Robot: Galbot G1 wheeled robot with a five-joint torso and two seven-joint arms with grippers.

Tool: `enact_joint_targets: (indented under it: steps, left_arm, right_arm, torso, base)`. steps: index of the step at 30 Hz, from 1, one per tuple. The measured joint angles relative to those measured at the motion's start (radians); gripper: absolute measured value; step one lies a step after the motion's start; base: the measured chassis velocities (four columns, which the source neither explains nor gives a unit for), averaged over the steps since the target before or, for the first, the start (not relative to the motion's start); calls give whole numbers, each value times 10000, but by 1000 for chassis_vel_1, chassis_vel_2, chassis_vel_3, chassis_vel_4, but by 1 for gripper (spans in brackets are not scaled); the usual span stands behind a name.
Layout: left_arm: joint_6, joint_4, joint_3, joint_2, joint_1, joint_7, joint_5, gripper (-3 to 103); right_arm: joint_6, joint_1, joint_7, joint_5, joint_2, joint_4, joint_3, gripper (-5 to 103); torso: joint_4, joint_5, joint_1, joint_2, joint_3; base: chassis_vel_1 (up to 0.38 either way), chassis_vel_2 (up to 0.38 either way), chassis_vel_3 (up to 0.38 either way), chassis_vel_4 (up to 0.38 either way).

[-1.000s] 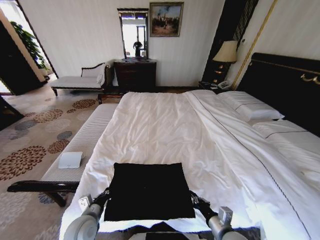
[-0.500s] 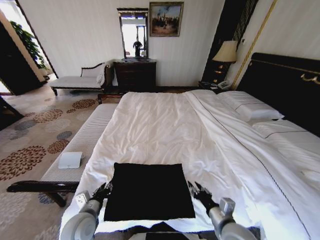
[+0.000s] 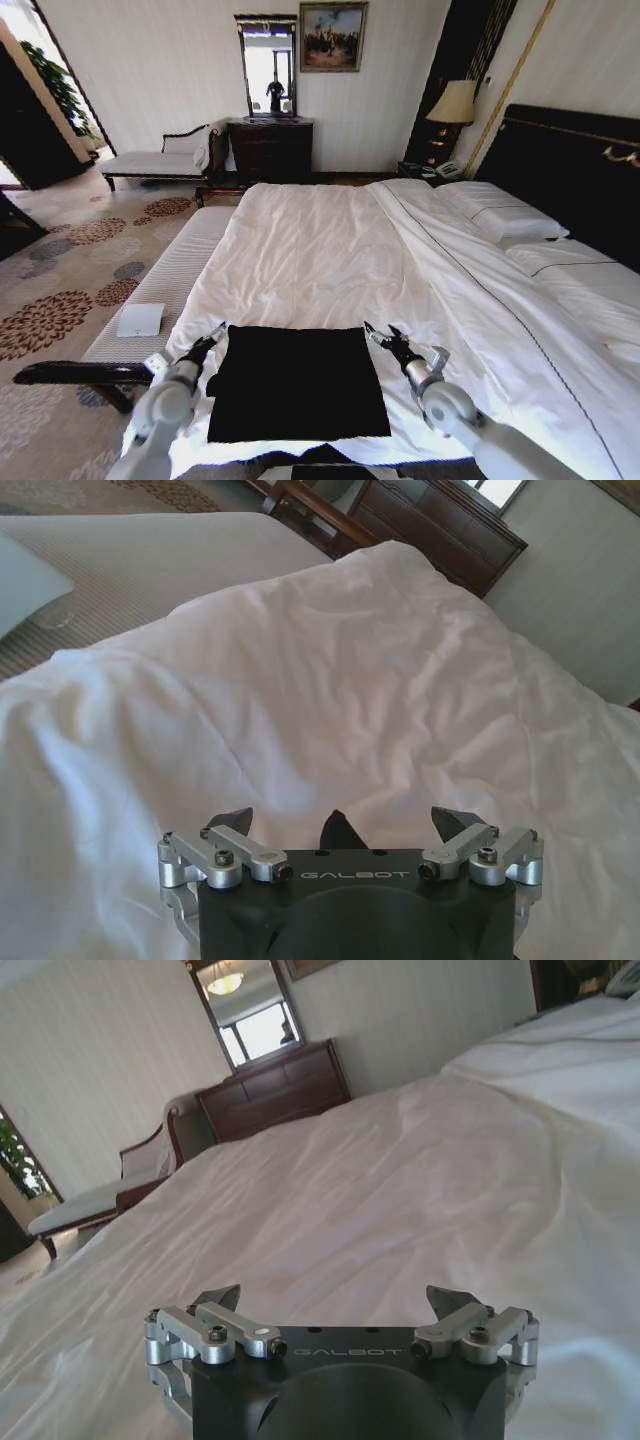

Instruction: Fold the clothes on the bed.

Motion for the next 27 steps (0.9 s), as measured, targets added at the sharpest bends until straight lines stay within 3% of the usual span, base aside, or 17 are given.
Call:
enact_joint_targets:
  steps: [6,8,10,12,13,14,16,20,27]
  left_arm:
    - [-367,1491,61,-541,-823,483,134,101]
    - [-377,1758,137,-679,-1053,610,138,91]
    - [-384,1835,166,-729,-1131,645,144,91]
    - [-396,1951,224,-820,-1276,686,148,81]
    - [-396,2003,251,-869,-1342,689,148,81]
    - [-397,2100,307,-952,-1432,689,180,70]
    - [-396,2159,332,-987,-1465,687,230,70]
    - [-388,2389,361,-1054,-1549,681,408,48]
    - [-388,2581,307,-1039,-1611,673,438,34]
  right_arm:
    - [139,227,93,-516,818,-211,263,100]
    - [140,167,247,-514,1002,-211,356,100]
    - [140,131,290,-514,1040,-211,384,100]
    - [141,44,351,-514,1086,-202,439,100]
    - [140,-7,398,-513,1098,-194,475,100]
    - [141,-83,481,-509,1103,-179,534,100]
    - [142,-115,514,-507,1102,-172,562,100]
    - [142,-209,629,-503,1098,-176,600,100]
    - [127,-182,735,-513,1147,-203,556,100]
  torso:
    - [0,2,1,-1,0]
    - [-1,2,0,0,-1]
    - [0,2,-1,0,-1]
    - [0,2,-2,1,-1]
    - [-1,2,-2,1,-1]
    - [-1,1,-1,1,-1]
    - [-1,2,-1,0,-1]
    - [0,2,-2,1,-1]
    - [0,2,-1,1,-1]
  base:
    - [0,0,0,0]
    - [0,0,0,0]
    - [0,0,0,0]
    - [0,0,0,0]
    - [0,0,0,0]
    - [0,0,0,0]
    - [0,0,0,0]
    - [0,0,0,0]
    - [0,0,0,0]
